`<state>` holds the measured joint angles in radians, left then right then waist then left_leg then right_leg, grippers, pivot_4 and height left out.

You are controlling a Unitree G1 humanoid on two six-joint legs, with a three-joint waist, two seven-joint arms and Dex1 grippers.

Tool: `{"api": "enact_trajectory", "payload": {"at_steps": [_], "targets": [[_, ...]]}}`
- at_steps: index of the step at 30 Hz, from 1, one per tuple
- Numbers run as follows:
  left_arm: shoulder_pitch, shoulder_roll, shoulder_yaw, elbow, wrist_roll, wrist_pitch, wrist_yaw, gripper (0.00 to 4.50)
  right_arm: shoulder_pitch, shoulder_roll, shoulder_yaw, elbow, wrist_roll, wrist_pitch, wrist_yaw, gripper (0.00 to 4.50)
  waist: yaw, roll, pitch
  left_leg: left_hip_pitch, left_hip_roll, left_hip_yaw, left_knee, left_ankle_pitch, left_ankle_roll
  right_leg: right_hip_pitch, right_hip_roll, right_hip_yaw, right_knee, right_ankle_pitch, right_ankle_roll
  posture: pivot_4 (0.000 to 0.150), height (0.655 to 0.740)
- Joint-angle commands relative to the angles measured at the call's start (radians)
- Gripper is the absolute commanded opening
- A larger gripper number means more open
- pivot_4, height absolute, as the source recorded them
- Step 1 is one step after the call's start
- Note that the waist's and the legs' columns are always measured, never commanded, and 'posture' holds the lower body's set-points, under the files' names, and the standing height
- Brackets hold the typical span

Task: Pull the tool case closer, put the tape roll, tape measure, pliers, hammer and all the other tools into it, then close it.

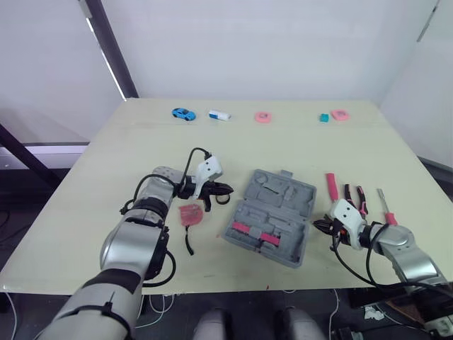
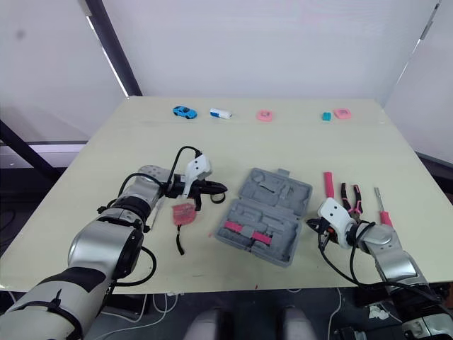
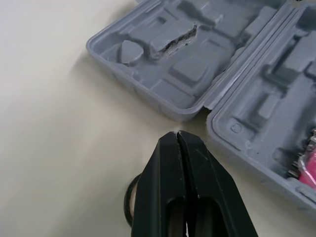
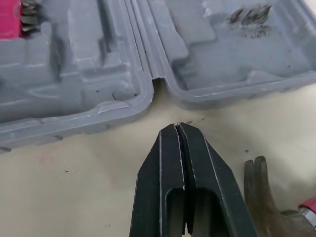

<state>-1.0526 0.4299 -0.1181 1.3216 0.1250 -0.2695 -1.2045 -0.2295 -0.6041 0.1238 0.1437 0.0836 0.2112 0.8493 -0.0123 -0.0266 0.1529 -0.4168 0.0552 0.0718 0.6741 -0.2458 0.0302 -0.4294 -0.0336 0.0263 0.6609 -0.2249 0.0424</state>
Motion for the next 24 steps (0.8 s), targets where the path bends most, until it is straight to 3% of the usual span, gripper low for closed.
{"api": "enact_trajectory", "payload": {"at_steps": [1,24], "targets": [[-0.02,-0.008,0.007,0.006,0.017,0.002,0.028,0.05,-0.026,0.009,-0.005,0.0,-0.008,-0.016,-0.013,0.0,0.0,0.0,0.0,0.0,0.0,0.0,0.0,0.0,0.0,0.0,0.0,0.0,0.0,0.0,0.0,0.15,0.7395],[-0.009,-0.056,-0.009,0.025,0.094,0.039,0.093,0.05,-0.055,0.086,0.022,0.023,-0.048,-0.042,-0.059,0.0,-0.001,0.0,0.0,0.0,0.0,0.0,0.0,0.0,0.0,0.0,0.0,0.0,0.0,0.0,0.0,0.15,0.7395]]}}
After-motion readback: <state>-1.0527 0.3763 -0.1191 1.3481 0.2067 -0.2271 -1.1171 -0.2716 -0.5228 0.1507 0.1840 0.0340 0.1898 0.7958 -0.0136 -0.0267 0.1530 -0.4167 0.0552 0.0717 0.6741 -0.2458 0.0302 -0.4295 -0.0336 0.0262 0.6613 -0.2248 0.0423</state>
